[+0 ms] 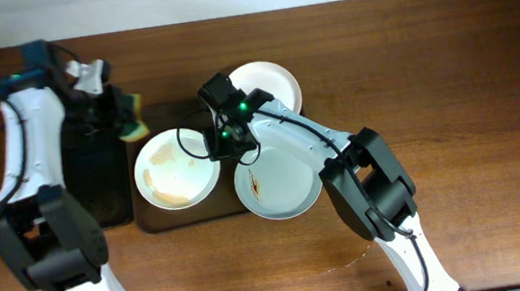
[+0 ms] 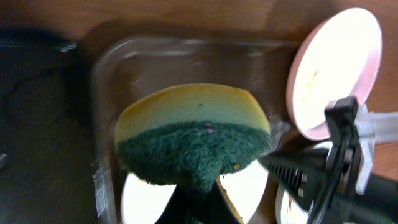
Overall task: Clean dirty plates on tray and stack at the side
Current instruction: 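Lift the white plate with the right gripper and place it right of the tray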
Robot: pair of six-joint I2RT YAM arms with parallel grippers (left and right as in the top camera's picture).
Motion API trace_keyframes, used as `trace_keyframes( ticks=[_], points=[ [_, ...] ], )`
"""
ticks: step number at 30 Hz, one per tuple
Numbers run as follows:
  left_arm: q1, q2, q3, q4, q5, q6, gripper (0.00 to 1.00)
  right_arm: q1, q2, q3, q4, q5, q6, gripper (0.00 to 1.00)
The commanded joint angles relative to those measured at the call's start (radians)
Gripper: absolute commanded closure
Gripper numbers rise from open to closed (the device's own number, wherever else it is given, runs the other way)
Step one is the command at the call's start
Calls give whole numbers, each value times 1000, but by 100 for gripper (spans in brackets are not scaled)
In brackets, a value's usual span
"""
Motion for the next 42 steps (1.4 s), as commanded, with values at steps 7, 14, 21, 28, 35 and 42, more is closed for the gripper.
trace_keyframes(
  ticks=[7,14,21,28,35,42],
  points=[
    [78,2,-1,-117,-377,-95,99,8,37,-5,49,74,5,92],
    [78,25,-34,-37,-382,-95,99,28,80,-5,53,65,4,87],
    [78,57,-34,18,-381,-95,99,-7,-76,47,0,146,-87,96],
    [78,57,-34,110,-382,-95,99,47,-265,47,-73,656,-215,96],
    [78,57,-34,167,-382,-95,99,209,-261,46,-67,1228,-268,96],
    [78,57,-34,175,-382,-95,99,351,-261,46,-38,1577,-288,96]
  ],
)
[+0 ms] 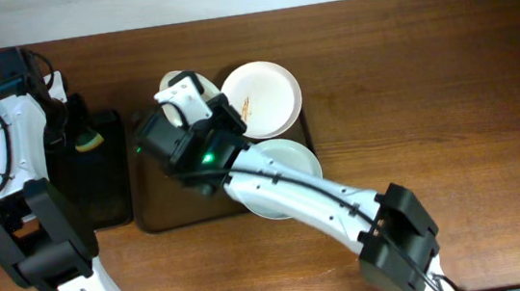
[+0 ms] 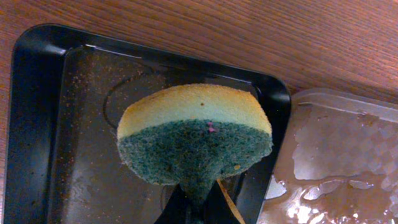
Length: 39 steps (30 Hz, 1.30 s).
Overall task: Clean dirty plates on tray and stack at the side
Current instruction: 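Lift the white plate with the right gripper and place it right of the tray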
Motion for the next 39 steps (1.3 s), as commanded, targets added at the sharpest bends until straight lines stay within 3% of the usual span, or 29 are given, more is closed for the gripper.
trace_keyframes(
  ticks=[1,8,12,17,23,26,29,33,39],
  points=[
    [2,5,-2,3,-4,-11,99,61,2,2,33,291,-5,96],
    [2,6,-2,3,-4,-11,99,77,2,2,40,332,-3,96],
    [2,6,-2,3,-4,-11,99,66,2,2,15,60,8,96],
    [2,6,-2,3,-4,-11,99,-28,-27,2,-98,-424,158,96],
    [2,6,-2,2,-4,-10,99,-315,-142,2,-180,-957,157,96],
    [2,6,-2,3,-3,-10,99,-496,-153,2,-256,-1096,154,96],
    [2,6,-2,3,-3,-10,99,-725,-152,-13,-359,-1137,119,96],
    [2,6,-2,3,-3,-10,99,-911,-151,-104,-358,-1115,101,96],
    [2,6,-2,3,-3,-10,99,-1086,-150,-391,-111,-1104,101,96]
  ],
)
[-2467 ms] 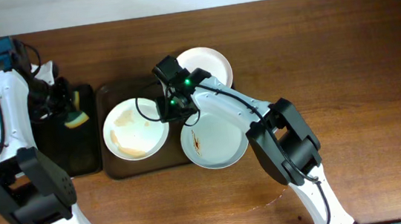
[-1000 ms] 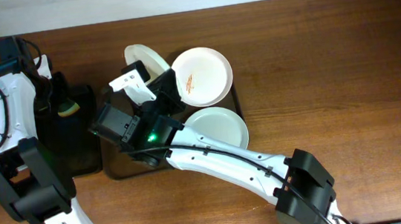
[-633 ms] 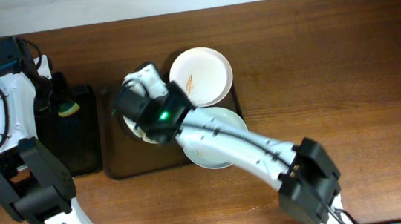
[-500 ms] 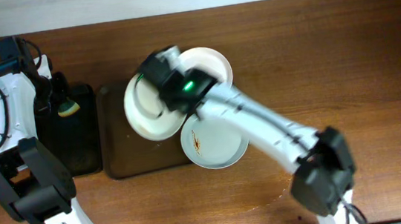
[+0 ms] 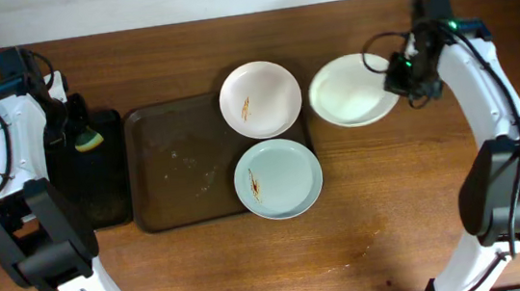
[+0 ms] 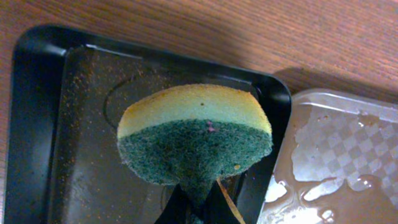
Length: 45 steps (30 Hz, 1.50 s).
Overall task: Clean dirty plates on tray and stack at the side
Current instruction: 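Lift the white plate with the right gripper and place it right of the tray, then grasp the light blue plate rim with the right gripper and pull it center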
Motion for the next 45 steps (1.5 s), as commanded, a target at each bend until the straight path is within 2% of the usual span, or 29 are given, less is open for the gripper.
trace_keyframes(
  ticks=[1,6,7,8,10,11,17,19,23,27,32,35,37,42,43,44,45],
  points=[
    [2,6,-2,2,-3,-11,99,-48,-21,-151,134,-13,-10,96],
    [2,6,-2,2,-3,-10,99,-55,-21,-368,404,-13,-9,94],
    [2,6,-2,2,-3,-11,99,-55,-21,-388,420,-13,-5,78],
    [2,6,-2,2,-3,-10,99,-55,-21,-389,415,-14,-5,71],
    [2,6,-2,2,-3,-10,99,-57,-29,-381,390,-47,-6,61],
    [2,6,-2,2,-3,-10,99,-58,-39,-358,354,-77,-6,60],
    [2,6,-2,2,-3,-10,99,-19,-186,-163,117,-235,-6,60],
    [2,6,-2,2,-3,-10,99,35,-226,-159,92,-264,-6,60],
    [2,6,-2,2,-3,-10,99,187,-197,-187,0,-263,30,60],
    [2,6,-2,-2,-3,-10,99,357,-164,-305,-4,-254,190,61],
    [1,6,-2,-2,-2,-10,99,463,-163,-403,58,-192,235,61],
    [1,6,-2,-2,-3,-10,99,507,-156,-437,84,-131,294,62],
    [1,6,-2,-2,-3,-10,99,507,-143,-438,87,-132,295,66],
    [1,6,-2,-2,-3,-10,99,507,-108,-438,95,-134,302,67],
    [1,6,-2,-2,-3,-10,99,507,-108,-438,100,-137,302,71],
    [1,6,-2,-2,-3,-10,99,508,-108,-438,103,-140,301,79],
    [1,6,-2,-1,-3,-10,99,508,-108,-438,103,-140,299,91]
  ],
)
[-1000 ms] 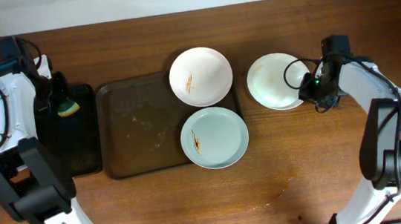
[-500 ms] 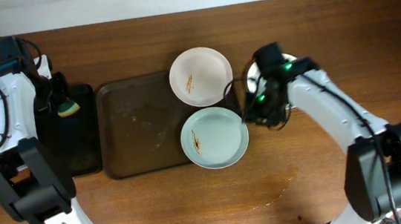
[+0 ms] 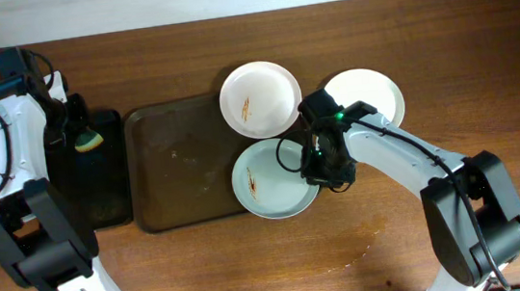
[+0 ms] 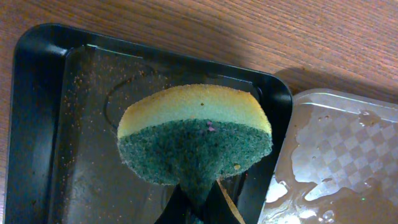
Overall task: Clean dirty plates on tray and stack at the side
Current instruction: 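Grasp the light blue plate rim with the right gripper and pull it center, then scrub the light blue plate with the sponge in the left gripper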
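Observation:
My left gripper (image 4: 198, 200) is shut on a yellow and green sponge (image 4: 194, 140), held over the black tray (image 4: 37, 124) at the far left. A white plate (image 3: 260, 99) with an orange smear sits on the brown tray's (image 3: 184, 163) upper right corner. Below it lies a light blue plate (image 3: 269, 183), also smeared. A clean white plate (image 3: 371, 93) rests on the table to the right of the tray. My right gripper (image 3: 322, 161) is at the blue plate's right rim; its jaws are hidden from above.
The brown tray's wet inside (image 4: 336, 155) shows in the left wrist view, beside the black tray. Bare wooden table (image 3: 495, 169) stretches to the right of the clean plate and along the front.
My right gripper has let go of the clean white plate, which now lies on the table, and has moved left and nearer to the blue plate's right rim. The left arm and sponge are unmoved.
The sponge was held over the brown tray next to a cream plate, with my right gripper at that plate's rim. Then the sponge hung over the black tray and the plate was lifted. Then the plate was right of the tray, where it now lies.

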Robot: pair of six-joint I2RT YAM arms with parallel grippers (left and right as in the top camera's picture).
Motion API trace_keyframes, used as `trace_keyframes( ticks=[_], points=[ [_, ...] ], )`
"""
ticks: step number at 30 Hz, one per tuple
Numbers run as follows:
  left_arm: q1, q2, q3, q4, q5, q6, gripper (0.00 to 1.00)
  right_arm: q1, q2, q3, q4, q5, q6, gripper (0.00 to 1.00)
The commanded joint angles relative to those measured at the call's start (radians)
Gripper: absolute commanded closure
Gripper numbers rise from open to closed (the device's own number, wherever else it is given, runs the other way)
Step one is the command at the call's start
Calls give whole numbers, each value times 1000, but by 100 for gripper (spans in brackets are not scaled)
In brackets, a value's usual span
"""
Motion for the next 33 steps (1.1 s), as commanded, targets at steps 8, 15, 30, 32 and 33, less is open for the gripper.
trace_keyframes(
  ticks=[8,15,30,32,33],
  points=[
    [1,6,-2,0,5,-11,99,88,10,76,170,-25,-66,96],
    [1,6,-2,-3,4,-10,99,236,103,76,389,51,113,96],
    [1,6,-2,48,-14,-44,99,237,155,77,437,33,114,85],
    [-4,6,-2,44,-6,-43,99,237,155,89,440,31,79,72],
    [-8,6,-2,39,10,-43,99,237,155,99,439,31,46,67]
  ],
)
